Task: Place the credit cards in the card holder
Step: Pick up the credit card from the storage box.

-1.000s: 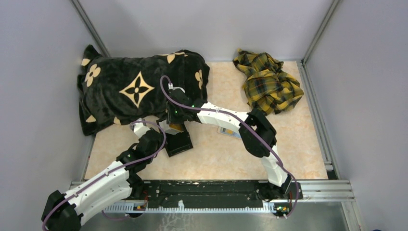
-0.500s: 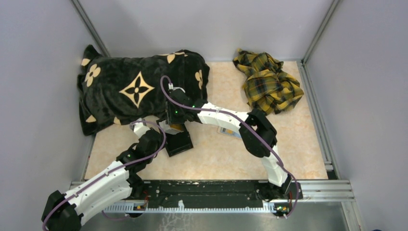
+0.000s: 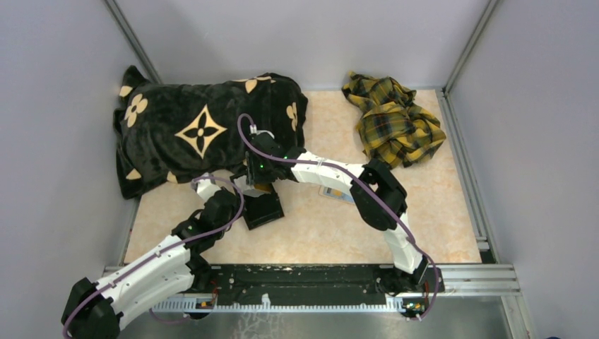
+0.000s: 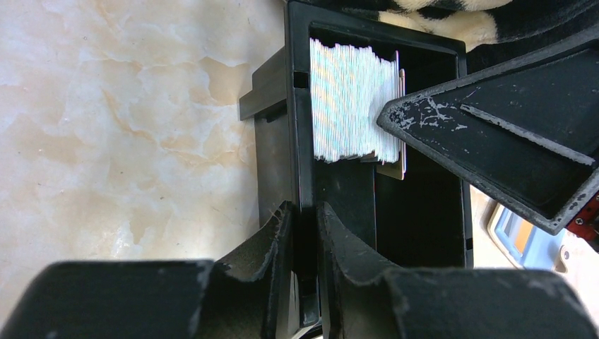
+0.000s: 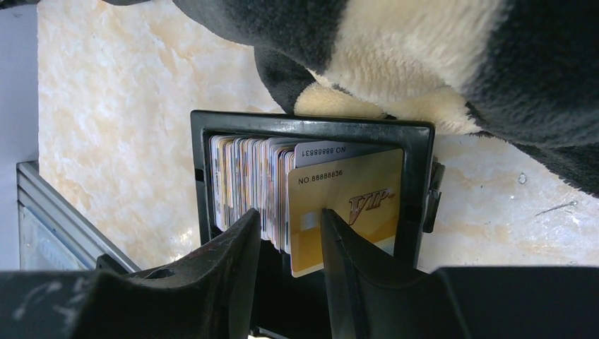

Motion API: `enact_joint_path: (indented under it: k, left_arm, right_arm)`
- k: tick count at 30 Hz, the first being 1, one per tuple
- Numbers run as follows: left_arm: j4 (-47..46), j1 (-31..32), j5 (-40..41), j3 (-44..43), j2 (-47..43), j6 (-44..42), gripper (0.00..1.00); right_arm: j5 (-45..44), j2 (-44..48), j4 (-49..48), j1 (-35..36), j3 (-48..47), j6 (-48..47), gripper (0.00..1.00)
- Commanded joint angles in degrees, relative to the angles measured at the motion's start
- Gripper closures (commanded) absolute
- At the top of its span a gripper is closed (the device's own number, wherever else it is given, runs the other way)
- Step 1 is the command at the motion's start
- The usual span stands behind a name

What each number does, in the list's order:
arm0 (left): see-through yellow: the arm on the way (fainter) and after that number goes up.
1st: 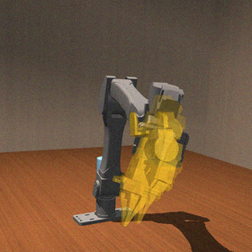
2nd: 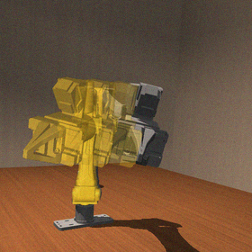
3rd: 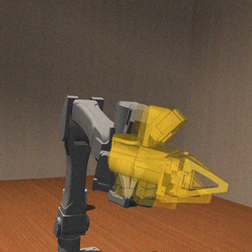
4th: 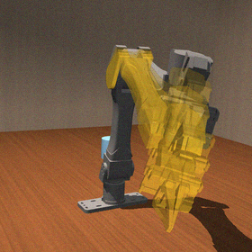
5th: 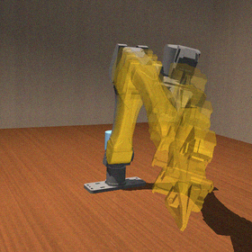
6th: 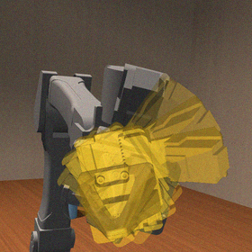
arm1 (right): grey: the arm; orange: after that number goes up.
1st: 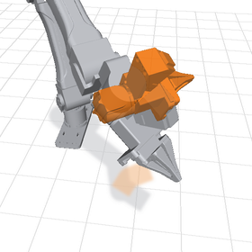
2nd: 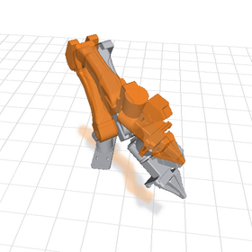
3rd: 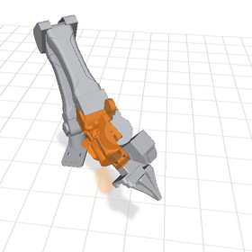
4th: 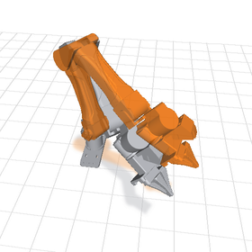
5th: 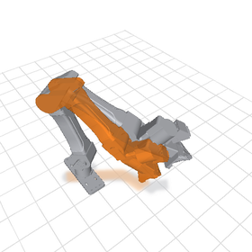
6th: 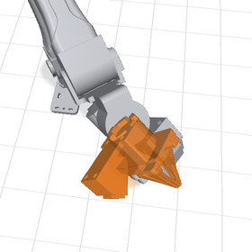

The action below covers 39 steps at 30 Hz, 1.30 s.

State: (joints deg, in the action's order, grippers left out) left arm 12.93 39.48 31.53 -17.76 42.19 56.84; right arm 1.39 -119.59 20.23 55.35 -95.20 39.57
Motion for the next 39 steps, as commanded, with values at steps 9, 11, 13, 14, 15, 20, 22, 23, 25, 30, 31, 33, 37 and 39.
enact_joint_path:
  k: [9,11,13,14,15,20,22,23,25,30,31,33,37,39]
  left_arm:
    - [-3.17,-0.37,-1.47,-0.26,1.33,-1.46,0.78]
    - [-3.05,-0.44,-1.34,-0.26,1.36,-1.61,0.79]
    - [-2.92,-0.46,-1.31,-0.17,1.24,-1.68,0.79]
    - [-2.91,-0.53,-1.37,-0.09,1.16,-1.62,0.79]
    - [-2.91,-0.55,-1.45,-0.01,1.03,-1.62,0.79]
    - [-3.00,-0.64,-1.65,-0.17,1.20,-1.57,0.80]
    - [-3.04,-0.64,-1.77,-0.11,1.21,-1.56,0.80]
    - [-3.06,-0.64,-1.80,-0.09,1.24,-1.59,0.80]
    - [-3.06,-0.66,-1.88,-0.08,1.23,-1.60,0.80]
    - [-3.00,-0.72,-1.89,0.07,0.94,-1.56,0.81]
    - [-2.95,-0.72,-1.92,0.09,0.96,-1.62,0.81]
    - [-3.00,-0.72,-1.92,0.07,0.89,-1.50,0.81]
    - [-3.17,-0.73,-1.94,0.09,0.96,-1.35,0.81]
    - [-3.17,-0.75,-2.10,0.09,0.90,-1.33,0.81]
  right_arm:
    - [2.51,1.43,-2.38,-0.57,-0.51,-0.18,0.62]
    - [2.64,1.36,-2.52,-0.57,-0.47,-0.20,0.64]
    - [2.74,1.42,-2.58,-0.59,-0.43,-0.20,0.69]
    - [2.68,1.44,-2.69,-0.60,-0.43,-0.20,0.71]
    - [2.66,1.54,-2.69,-0.60,-0.43,-0.20,0.73]
    - [2.45,2.31,-2.66,-0.21,-1.05,-0.35,0.77]
    - [2.32,2.61,-2.41,-0.09,-1.57,-0.45,0.77]
    - [2.33,2.67,-2.20,-0.03,-1.89,-0.46,0.77]
    - [2.16,2.97,-2.09,0.10,-2.30,-0.46,0.78]
    - [1.35,3.75,-1.81,0.50,-2.46,-0.67,0.81]
    - [1.04,4.03,-1.66,0.58,-2.47,-0.78,0.81]
    - [0.40,4.23,-1.17,0.78,-2.97,-1.18,0.83]
    - [-1.31,4.33,0.66,1.24,-4.18,-2.23,0.85]
    - [-1.53,4.65,0.94,1.33,-4.27,-2.49,0.86]
